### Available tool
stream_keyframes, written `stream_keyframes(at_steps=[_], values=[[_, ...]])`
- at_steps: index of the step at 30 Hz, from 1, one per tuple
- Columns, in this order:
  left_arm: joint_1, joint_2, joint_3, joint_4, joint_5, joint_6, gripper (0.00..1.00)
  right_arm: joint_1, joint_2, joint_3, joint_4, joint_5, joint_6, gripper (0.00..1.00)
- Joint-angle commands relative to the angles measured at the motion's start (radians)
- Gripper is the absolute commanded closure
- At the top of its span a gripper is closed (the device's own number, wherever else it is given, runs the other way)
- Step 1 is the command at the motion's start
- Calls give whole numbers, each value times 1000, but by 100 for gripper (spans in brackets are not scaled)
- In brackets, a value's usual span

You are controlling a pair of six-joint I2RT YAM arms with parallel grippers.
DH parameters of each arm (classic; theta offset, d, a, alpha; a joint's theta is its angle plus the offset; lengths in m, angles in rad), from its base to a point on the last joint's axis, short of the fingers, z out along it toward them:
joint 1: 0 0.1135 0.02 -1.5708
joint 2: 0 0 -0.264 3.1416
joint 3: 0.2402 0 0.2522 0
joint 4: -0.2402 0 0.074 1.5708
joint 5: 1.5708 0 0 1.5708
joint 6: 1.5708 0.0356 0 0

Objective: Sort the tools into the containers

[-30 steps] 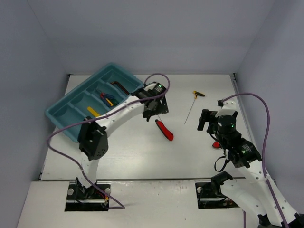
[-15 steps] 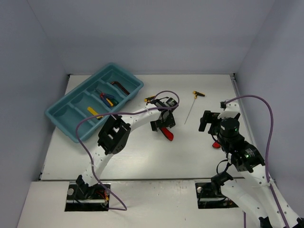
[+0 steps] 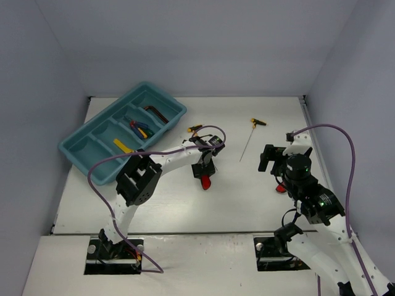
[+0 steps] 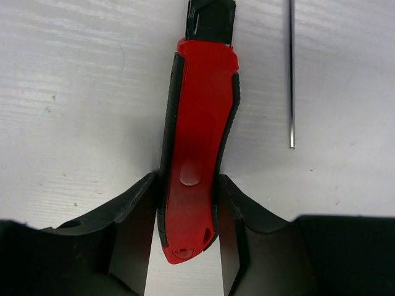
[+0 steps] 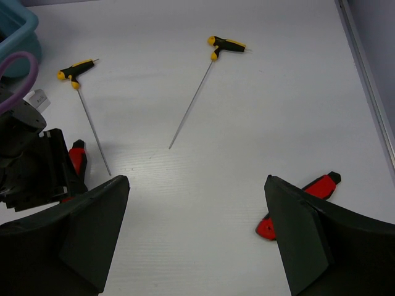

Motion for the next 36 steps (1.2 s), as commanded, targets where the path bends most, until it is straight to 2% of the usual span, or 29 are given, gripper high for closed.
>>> stream_keyframes(at_steps=[1,5,8,11,13,18,25,32,36], values=[[-8,-92,-19,-19,-26,19,84,8,7,24,30,39,-18,11],[-7,-217,-39,-25,-63,70,100,8,7,28,29,39,-22,12],[12,-320,-39,-61,-127,109,100,8,8,29,27,38,-22,12],[82,-419,-40,-99,-149,148,100,10,11,31,27,38,-22,12],[148,-497,-57,-102,-147,168,100,8,19,31,27,38,-20,12],[409,-589,-96,-109,-141,254,100,10,45,45,27,38,-6,11],[709,-536,-55,-106,-68,330,100,8,97,48,26,24,64,12],[836,-445,-53,-100,-36,359,99,4,135,51,18,51,129,12],[891,-389,-19,-101,-18,400,86,-3,150,39,10,77,168,12]])
